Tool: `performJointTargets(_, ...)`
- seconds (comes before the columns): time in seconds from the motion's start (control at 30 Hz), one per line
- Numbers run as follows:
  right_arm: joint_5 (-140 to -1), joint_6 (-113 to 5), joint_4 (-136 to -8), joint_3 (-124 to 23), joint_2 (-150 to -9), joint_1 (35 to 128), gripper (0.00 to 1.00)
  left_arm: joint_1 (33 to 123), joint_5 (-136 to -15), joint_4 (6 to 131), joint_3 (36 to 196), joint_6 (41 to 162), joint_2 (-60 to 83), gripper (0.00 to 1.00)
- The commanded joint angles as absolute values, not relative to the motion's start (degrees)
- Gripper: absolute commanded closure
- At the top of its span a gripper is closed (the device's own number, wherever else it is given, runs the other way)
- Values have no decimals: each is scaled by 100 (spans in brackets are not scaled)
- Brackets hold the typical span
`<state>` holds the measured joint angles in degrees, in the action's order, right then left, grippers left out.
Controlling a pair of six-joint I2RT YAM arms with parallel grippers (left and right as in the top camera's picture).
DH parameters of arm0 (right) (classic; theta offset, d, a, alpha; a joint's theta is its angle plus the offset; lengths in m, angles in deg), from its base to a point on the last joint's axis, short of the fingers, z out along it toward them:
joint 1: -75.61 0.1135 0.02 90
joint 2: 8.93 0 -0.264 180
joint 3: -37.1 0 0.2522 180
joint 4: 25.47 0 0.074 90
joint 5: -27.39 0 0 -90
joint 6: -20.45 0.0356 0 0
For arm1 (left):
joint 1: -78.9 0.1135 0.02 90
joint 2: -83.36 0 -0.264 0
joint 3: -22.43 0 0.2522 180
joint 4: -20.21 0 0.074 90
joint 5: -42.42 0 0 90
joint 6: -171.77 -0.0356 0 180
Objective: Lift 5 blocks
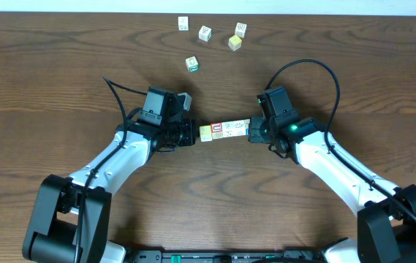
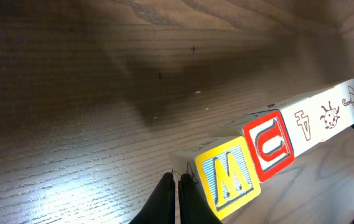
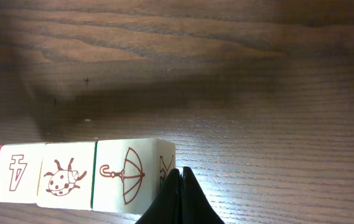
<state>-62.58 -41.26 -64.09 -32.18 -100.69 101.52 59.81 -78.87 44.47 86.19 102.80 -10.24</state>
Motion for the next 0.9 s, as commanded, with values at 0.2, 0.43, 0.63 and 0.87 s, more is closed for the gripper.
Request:
performJointTargets(0.2, -8365, -3979, -6175, -3317, -10085, 10873, 99, 5343, -9332, 4156, 8757, 10355, -1219, 93)
performJointTargets(0.43, -8341, -3982, -6175, -3315, -10087, 10873, 99, 5343, -9332, 4093, 8752, 10357, -1280, 93)
performJointTargets(0.63, -8341, -3982, -6180, -3310, -10100, 10873, 99, 5343, -9310, 4095, 8752, 10355, -1282, 93)
performJointTargets(0.87, -8302, -3979, -6171, -3308, -10148, 10969, 99, 5343, -9310, 4093, 8752, 10357, -1282, 93)
